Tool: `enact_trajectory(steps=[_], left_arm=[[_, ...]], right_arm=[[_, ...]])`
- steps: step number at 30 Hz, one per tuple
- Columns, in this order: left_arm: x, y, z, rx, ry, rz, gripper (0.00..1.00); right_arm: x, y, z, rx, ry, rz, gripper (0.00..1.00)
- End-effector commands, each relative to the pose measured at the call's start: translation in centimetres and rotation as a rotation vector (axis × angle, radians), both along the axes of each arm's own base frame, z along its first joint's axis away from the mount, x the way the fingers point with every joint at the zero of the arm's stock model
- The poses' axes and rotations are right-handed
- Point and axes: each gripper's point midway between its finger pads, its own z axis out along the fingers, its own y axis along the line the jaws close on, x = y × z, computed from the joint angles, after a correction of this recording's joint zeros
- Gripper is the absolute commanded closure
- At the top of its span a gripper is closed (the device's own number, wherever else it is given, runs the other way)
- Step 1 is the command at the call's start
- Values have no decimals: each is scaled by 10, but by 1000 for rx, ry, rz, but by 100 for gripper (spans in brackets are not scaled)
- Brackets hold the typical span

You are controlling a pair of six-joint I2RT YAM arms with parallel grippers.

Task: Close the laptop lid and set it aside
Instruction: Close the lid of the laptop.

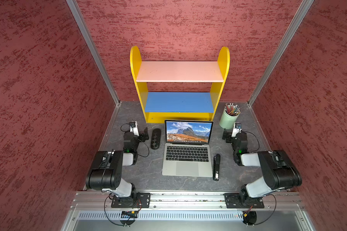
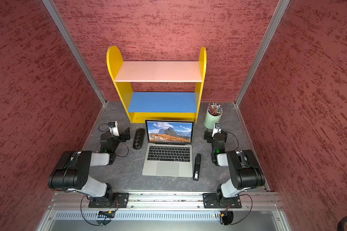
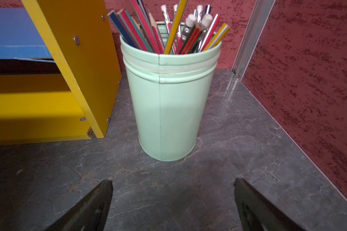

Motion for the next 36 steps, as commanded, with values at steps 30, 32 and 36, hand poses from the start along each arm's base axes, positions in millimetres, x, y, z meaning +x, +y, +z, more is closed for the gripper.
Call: enact_trajectory(steps=[30, 32, 36], left_arm=[[-18, -12, 77, 61, -102, 84, 0], [-25, -9, 91, -7, -104, 108, 0], [-45, 7, 95, -261, -30, 237, 0]], right_arm=[[-13, 11, 121, 244, -80, 18, 1], [-13, 22, 132, 313, -30, 55, 2], [-17, 36, 140, 521, 103, 45, 1]])
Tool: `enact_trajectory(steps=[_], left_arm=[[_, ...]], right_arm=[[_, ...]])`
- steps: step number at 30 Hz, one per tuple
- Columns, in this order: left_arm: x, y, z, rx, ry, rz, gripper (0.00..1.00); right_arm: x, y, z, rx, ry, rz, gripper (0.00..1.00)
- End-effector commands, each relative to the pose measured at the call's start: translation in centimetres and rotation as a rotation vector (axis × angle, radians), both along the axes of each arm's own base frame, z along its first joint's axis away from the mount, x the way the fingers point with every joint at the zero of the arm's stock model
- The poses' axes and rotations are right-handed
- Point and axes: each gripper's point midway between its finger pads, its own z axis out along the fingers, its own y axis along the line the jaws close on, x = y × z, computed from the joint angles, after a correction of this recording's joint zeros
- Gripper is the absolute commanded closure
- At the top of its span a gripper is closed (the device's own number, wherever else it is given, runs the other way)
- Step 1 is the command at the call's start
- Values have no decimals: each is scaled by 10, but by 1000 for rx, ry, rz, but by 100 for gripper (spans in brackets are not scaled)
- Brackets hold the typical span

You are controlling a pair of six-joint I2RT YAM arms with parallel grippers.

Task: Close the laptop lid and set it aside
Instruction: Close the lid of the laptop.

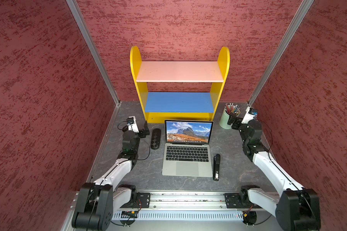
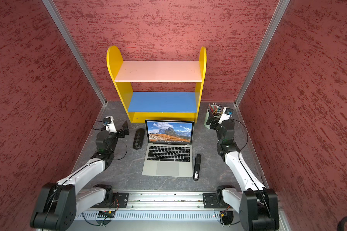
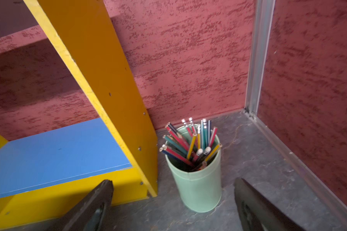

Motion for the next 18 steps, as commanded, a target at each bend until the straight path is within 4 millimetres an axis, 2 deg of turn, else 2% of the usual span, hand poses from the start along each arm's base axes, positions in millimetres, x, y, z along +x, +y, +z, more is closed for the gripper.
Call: enact_trajectory(steps=[1, 3, 5, 8, 14, 18], left_arm=[[-24, 22, -27, -284, 155, 156, 0], [-36, 27, -34, -442, 190, 193, 0], [-40, 17, -31, -495, 194, 109, 0], [-47, 9, -34, -519, 243, 74, 0], [-50, -6, -37, -556, 298, 15, 0], [-50, -12, -41, -562, 321, -17, 0]], right_arm=[[-19, 10, -36, 258, 284, -11, 2], [-21, 24, -29, 302, 308, 56, 2], [-19, 47, -12, 346, 266, 192, 2], [-17, 70, 9, 399, 241, 314, 2], [-10, 106, 29, 347, 298, 420, 2], [-5, 137, 39, 296, 333, 496, 1]])
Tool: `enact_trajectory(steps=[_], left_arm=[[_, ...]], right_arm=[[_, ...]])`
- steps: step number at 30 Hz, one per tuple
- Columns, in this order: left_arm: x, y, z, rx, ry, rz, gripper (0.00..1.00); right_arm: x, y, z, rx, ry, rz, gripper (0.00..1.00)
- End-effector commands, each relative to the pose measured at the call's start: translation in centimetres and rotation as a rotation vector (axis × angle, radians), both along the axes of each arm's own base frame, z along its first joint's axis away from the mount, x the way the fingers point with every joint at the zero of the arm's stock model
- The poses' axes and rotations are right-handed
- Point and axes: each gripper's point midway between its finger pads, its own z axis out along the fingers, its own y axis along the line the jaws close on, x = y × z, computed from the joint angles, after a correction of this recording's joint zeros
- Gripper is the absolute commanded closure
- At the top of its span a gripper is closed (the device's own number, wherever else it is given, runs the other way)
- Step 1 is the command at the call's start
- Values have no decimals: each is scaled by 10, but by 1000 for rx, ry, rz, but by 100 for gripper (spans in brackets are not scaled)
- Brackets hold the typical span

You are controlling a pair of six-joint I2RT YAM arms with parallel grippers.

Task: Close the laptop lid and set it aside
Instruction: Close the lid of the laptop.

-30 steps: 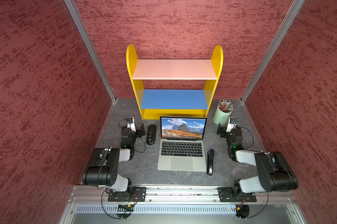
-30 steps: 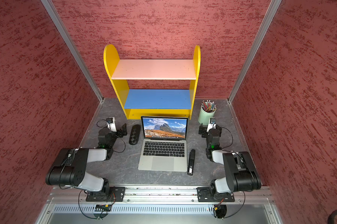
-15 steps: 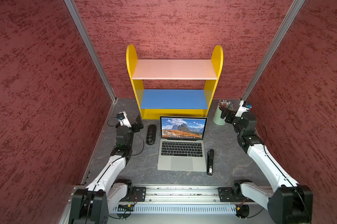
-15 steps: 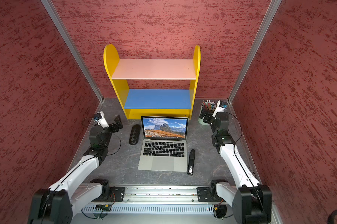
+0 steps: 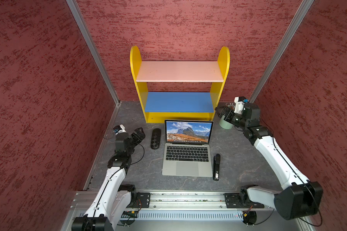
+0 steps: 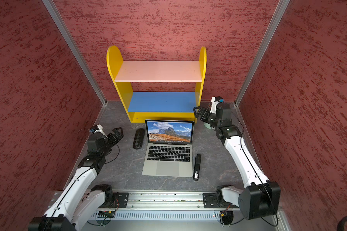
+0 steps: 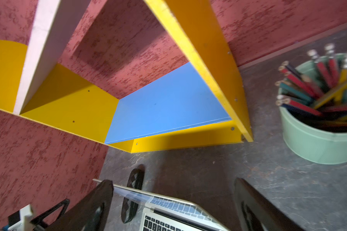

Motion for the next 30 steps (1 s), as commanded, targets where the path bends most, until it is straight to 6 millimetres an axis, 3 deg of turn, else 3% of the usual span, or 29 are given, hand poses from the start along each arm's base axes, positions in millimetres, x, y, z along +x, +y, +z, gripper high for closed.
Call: enact_trajectory(steps=[1, 10, 17, 23, 30], left_arm=[[1, -11, 7, -38, 7, -48, 0], [6, -23, 1, -52, 32, -120, 0], [8, -29, -1, -57, 35, -157, 0], [9, -32, -3, -62, 37, -176, 0], [9, -34, -3, -66, 35, -187, 0]], right_arm=[[-1, 30, 4, -40, 35, 100, 1], [27, 108, -18, -151, 156, 245, 1], [38, 152, -44, -191, 238, 321, 2], [35, 177, -71, -223, 304, 375, 2], [25, 186, -93, -258, 365, 414, 2]])
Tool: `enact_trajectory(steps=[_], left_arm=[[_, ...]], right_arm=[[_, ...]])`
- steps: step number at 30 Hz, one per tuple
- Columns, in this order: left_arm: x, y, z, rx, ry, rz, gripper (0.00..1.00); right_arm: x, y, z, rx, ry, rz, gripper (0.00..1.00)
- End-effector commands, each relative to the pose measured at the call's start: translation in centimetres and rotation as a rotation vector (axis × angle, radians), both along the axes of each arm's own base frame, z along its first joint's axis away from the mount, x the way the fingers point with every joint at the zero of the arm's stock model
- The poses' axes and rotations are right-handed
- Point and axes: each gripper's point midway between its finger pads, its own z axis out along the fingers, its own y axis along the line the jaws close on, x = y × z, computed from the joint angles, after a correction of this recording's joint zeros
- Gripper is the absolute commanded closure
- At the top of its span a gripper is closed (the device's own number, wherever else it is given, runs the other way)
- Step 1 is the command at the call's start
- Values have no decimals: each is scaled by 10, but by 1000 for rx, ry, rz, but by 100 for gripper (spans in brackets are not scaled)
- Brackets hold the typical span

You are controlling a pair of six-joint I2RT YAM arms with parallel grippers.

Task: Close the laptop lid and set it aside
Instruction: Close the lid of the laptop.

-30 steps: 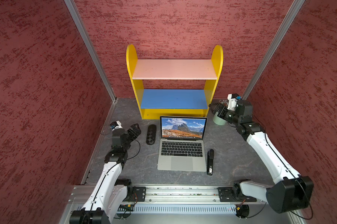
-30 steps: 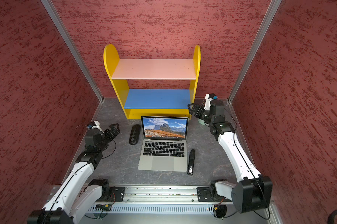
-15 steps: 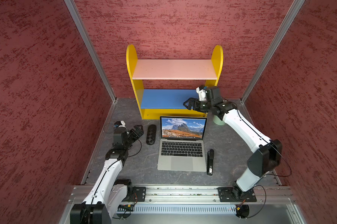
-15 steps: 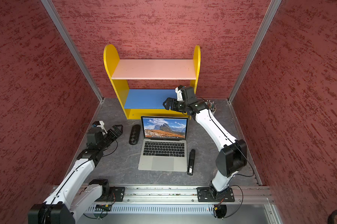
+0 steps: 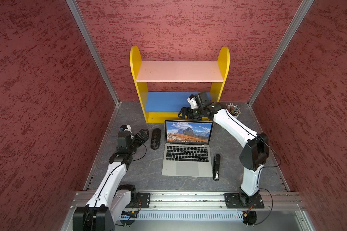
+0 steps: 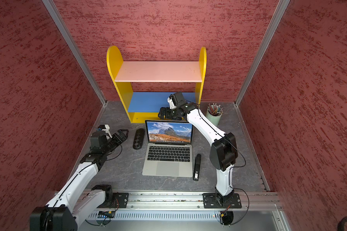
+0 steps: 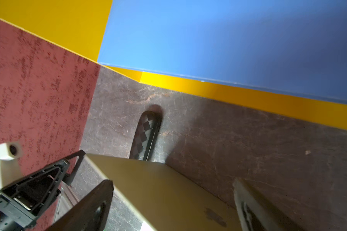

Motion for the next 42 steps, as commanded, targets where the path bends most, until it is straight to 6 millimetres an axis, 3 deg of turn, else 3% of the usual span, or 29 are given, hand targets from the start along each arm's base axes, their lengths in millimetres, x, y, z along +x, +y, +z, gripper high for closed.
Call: enact_trajectory(steps=[1, 8, 17, 42], left_arm=[[6, -4, 14, 7, -47, -30, 0], [6, -5, 14, 4, -45, -34, 0], [7, -6, 13, 3, -42, -37, 0], [8, -7, 8, -2, -32, -43, 0]], right_arm=[[-8, 3, -2, -28, 14, 28, 2], [-26, 8, -13, -45, 40, 61, 1], [-47, 15, -10, -41, 33, 98, 1], [-86, 20, -23, -74, 47, 148, 2]])
